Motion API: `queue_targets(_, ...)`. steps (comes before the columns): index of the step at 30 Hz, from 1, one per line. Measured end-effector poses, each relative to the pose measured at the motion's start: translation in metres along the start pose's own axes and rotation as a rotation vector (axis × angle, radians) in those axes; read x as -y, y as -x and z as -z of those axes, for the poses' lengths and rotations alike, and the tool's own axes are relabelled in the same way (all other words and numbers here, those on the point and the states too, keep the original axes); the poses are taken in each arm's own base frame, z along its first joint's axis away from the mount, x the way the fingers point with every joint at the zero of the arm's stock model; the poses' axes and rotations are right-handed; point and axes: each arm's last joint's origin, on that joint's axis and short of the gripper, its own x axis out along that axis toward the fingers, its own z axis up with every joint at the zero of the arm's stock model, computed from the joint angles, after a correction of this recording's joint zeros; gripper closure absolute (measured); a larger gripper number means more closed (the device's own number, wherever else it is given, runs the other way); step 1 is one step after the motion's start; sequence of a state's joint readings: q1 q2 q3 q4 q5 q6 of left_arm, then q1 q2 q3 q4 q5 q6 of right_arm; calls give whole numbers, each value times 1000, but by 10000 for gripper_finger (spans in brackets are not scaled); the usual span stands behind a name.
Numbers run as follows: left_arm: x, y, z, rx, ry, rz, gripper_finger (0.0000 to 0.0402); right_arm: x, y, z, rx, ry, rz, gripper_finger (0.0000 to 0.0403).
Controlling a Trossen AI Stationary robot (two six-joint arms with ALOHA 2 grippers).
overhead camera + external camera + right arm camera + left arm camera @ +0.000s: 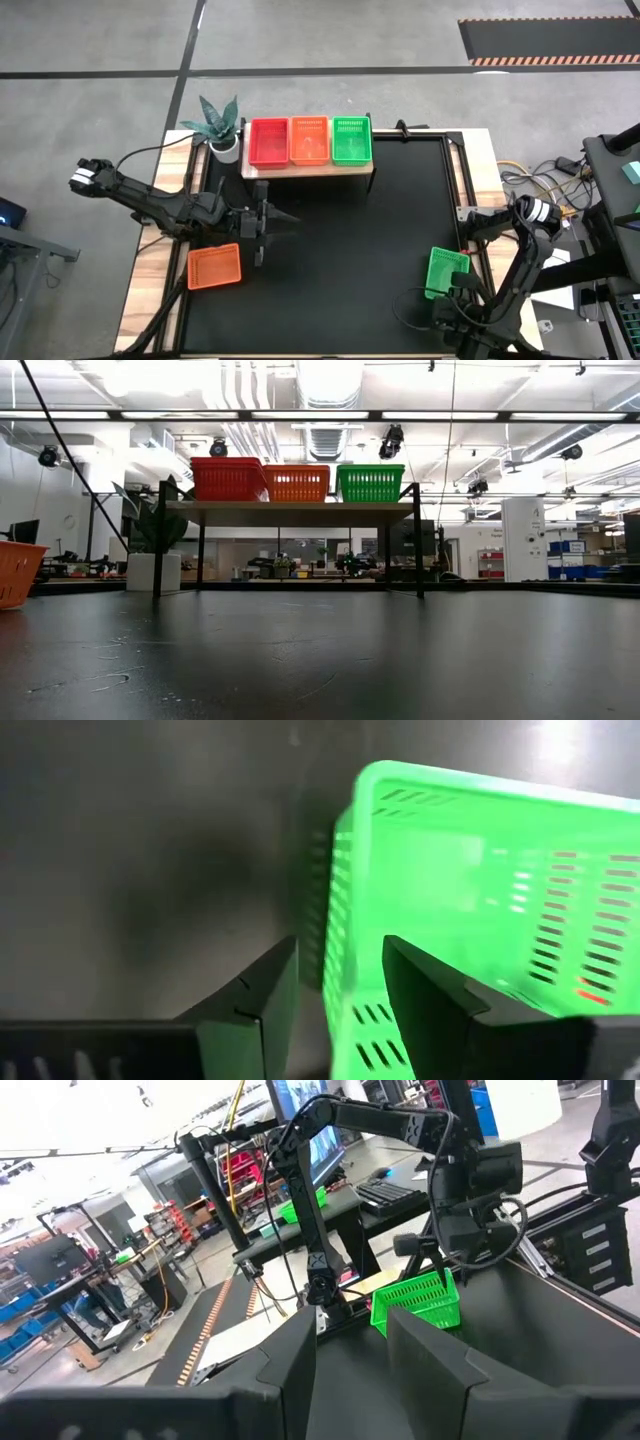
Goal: Stack baskets on shelf by color
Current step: Stack the green basket on top of the other green basket on the shelf
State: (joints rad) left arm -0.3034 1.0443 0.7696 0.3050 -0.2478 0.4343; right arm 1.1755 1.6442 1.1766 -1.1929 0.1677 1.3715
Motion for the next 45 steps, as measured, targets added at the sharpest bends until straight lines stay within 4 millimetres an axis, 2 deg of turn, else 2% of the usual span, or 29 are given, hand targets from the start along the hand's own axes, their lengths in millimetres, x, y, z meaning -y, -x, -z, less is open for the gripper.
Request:
queue_targets(5,0,0,1,-2,-1,1,292,0,-23,3,41,-5,-24,297)
queue_targets(11,0,0,0,2,0,-1,292,7,-45,2,135,-22,-1,384)
queue_targets(15,-2,0,-4,38,11,-18,292,12,-49,-7,254,-8,51,392)
queue_targets(19,-4,0,-7,75,22,-35,292,16,-49,-23,297,20,83,394)
queue_targets(26,-4,0,-8,79,19,-37,292,14,-35,-58,370,100,99,394)
queue_targets(35,-4,0,-8,76,-77,-41,292,14,4,-111,482,223,112,394)
queue_targets(40,-5,3,-9,73,-168,-44,292,25,27,-148,512,258,110,394)
queue_targets(45,-10,16,-11,72,-236,-46,292,44,48,-185,540,275,116,394)
